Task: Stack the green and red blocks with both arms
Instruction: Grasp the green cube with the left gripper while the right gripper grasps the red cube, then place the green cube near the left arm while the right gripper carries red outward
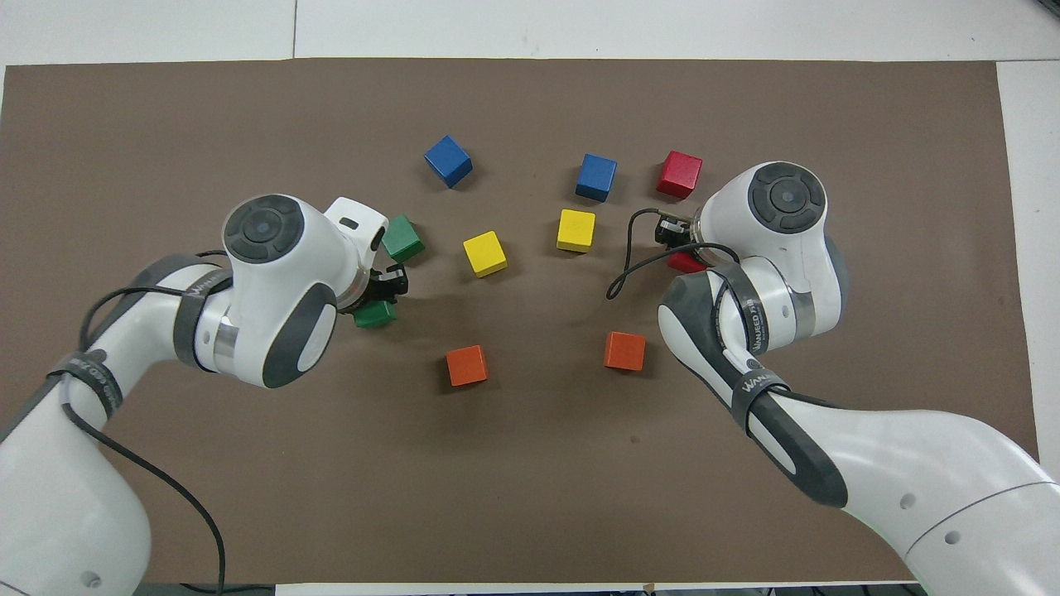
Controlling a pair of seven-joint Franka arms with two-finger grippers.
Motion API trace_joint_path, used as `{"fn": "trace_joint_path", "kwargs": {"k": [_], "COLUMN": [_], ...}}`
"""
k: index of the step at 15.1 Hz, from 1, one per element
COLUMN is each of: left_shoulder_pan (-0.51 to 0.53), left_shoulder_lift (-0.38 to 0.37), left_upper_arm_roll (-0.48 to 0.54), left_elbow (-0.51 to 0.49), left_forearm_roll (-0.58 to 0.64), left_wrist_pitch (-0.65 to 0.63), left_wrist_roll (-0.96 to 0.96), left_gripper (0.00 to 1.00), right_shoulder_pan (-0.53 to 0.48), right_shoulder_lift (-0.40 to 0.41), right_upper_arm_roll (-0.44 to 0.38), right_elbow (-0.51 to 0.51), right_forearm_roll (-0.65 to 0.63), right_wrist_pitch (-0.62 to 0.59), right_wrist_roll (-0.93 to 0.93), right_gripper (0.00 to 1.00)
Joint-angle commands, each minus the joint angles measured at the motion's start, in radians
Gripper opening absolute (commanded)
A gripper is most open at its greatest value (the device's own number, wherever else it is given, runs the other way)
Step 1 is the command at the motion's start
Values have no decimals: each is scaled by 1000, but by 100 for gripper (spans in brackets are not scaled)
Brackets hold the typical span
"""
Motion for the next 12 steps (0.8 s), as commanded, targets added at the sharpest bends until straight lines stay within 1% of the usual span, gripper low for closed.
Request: {"fn": "trace_joint_path", "kwargs": {"k": [1,2,3,5,6,8,10,12], "left_shoulder_pan": [141,193,244,333,357,367,367,371], "left_shoulder_lift": [-51,-44,-40,-35,-25,29,66,74], "left_upper_arm_roll": [2,2,2,2,2,2,2,3], "left_elbow": [84,105,106,93,92,92,90,58], "left_forearm_roll": [18,16,16,16,16,18,18,18], "left_wrist_pitch": [-165,-176,-155,-83,-52,11,65,112], "left_wrist_roll": [229,327,416,553,591,621,621,625], "left_gripper": [0,0,0,0,0,0,0,0], "right_shoulder_pan": [6,6,1,-19,-39,-109,-199,-264], "right_shoulder_lift": [-16,-16,-19,-45,-65,-111,-138,-149], "right_upper_arm_roll": [0,-2,-2,-5,-8,-8,-6,-5], "right_elbow": [-15,-12,-9,-3,-3,-4,-21,-67], "right_forearm_roll": [1,1,1,0,-3,-13,-13,-7], "right_wrist_pitch": [6,5,-3,-34,-50,-81,-83,-55], "right_wrist_roll": [5,2,-9,-124,-200,-384,-556,-673], "right_gripper": [0,0,0,0,0,0,0,0]}}
